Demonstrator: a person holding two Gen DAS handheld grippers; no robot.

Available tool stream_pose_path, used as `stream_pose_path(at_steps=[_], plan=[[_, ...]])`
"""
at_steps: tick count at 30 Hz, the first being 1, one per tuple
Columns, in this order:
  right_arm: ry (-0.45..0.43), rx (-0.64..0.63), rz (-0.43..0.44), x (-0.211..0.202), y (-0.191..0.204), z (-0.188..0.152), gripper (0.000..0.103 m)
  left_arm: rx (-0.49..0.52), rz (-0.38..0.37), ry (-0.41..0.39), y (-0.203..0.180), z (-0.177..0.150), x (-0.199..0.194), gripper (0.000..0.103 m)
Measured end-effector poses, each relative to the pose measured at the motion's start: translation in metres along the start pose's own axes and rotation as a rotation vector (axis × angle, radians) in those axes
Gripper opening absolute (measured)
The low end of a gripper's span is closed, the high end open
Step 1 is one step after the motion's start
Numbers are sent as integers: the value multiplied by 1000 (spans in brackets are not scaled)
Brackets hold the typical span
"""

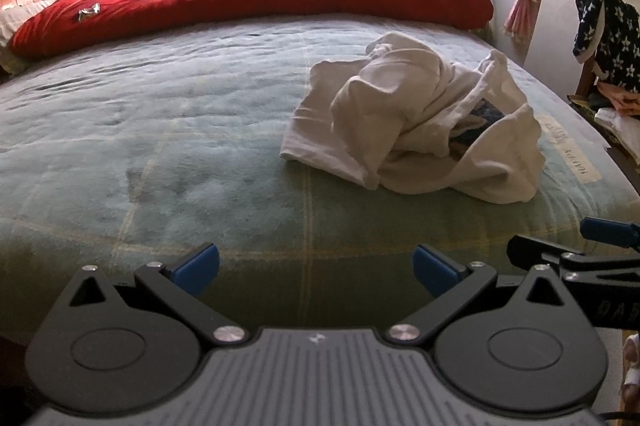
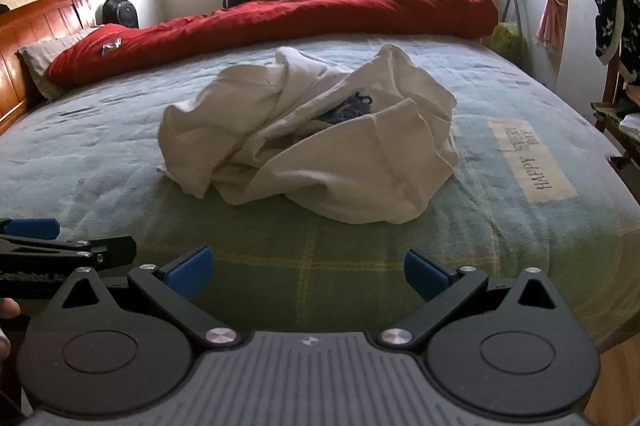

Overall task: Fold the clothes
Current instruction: 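Reach both grippers to the crumpled white T-shirt and grasp it with the left gripper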

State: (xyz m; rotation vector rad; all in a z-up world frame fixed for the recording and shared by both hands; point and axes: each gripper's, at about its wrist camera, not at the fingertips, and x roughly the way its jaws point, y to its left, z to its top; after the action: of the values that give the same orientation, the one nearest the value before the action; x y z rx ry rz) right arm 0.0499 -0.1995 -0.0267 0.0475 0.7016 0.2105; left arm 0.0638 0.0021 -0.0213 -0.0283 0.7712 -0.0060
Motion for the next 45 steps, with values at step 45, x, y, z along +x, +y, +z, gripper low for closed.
stream_pose_path(at_steps=[45], plan=[[77, 109, 15, 78, -46, 36, 103, 53, -147, 151, 38, 77, 134, 102]])
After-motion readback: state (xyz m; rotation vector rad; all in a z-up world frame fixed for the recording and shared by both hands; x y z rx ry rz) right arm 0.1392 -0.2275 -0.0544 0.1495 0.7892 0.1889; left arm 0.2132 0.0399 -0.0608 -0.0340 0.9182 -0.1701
